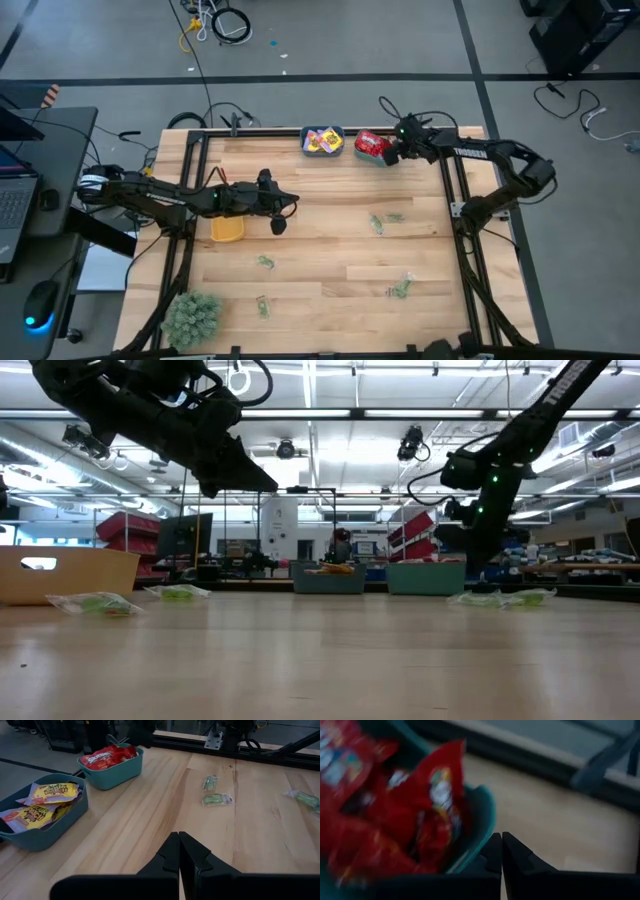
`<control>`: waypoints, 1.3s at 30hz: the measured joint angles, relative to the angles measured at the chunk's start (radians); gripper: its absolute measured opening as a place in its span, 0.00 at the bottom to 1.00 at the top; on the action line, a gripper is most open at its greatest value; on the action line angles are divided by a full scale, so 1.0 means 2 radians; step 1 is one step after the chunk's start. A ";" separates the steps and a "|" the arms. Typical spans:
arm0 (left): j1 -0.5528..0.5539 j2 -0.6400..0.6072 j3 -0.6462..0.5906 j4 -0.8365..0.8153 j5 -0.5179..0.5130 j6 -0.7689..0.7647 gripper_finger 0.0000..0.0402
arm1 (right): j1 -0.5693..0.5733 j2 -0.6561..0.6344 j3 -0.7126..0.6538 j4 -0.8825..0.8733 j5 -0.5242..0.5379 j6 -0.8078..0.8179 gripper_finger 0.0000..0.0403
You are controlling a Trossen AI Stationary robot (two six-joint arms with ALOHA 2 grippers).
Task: Sort candy
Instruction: Put the red candy into the green bin
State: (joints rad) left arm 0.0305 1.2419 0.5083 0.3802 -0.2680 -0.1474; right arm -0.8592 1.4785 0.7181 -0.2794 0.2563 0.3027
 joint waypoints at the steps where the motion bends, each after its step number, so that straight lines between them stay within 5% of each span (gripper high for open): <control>1: 0.001 0.000 0.000 -0.001 0.000 0.000 0.00 | -0.005 0.006 0.000 0.019 0.005 -0.009 0.00; 6: 0.007 0.000 0.000 -0.003 0.000 0.000 0.00 | -0.021 0.019 0.007 0.097 -0.002 -0.074 0.00; 12: 0.015 0.000 0.000 -0.003 0.013 0.000 0.00 | -0.025 -0.014 0.051 0.043 -0.014 -0.109 0.00; 19: 0.031 0.000 0.000 -0.007 0.056 0.000 0.00 | 0.031 -0.076 0.053 -0.081 -0.157 -0.155 0.00; 29: 0.041 0.000 0.000 -0.027 0.077 -0.004 0.00 | 0.060 -0.046 0.031 -0.127 -0.024 -0.105 0.00; 39: 0.073 0.000 0.000 -0.070 0.093 -0.024 0.00 | 0.028 0.020 0.031 -0.019 -0.029 -0.140 0.00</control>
State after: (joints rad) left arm 0.1772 1.2419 0.5083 0.2401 -0.0825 -0.1964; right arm -0.8040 1.5194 0.7799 -0.3165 0.1979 0.0230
